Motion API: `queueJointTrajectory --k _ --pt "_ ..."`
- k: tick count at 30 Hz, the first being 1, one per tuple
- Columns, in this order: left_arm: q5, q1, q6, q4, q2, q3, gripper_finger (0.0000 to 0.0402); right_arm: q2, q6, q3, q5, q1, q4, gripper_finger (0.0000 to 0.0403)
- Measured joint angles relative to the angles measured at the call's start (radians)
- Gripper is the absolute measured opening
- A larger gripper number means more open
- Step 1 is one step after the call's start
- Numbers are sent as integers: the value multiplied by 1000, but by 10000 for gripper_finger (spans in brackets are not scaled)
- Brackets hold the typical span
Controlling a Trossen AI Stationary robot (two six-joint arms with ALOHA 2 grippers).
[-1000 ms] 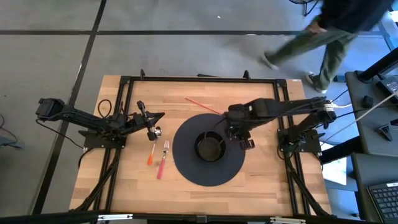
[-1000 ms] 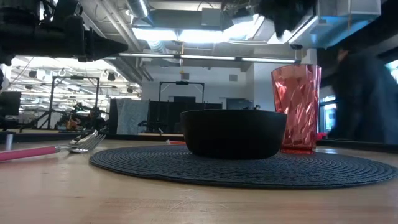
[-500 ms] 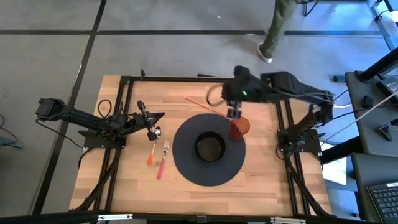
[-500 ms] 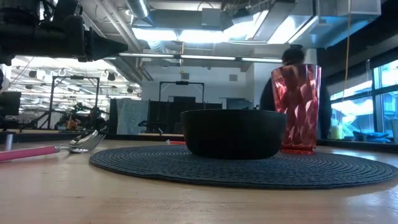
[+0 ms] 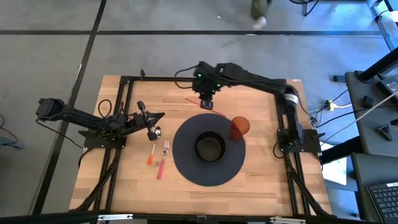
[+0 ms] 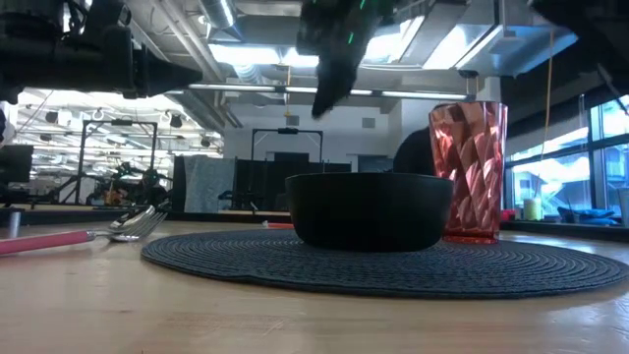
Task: Pick & Place Utensil
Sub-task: Put the orange straw into the brown cup on the black mat
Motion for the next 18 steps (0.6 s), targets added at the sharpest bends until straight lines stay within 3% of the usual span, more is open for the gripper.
queueJointTrajectory --k 7,18 --pt "0 0 3 -10 0 0 6 194 3 42 -248 -135 54 122" --pt "-1 0 2 -27 0 0 2 418 110 274 -281 -161 45 156"
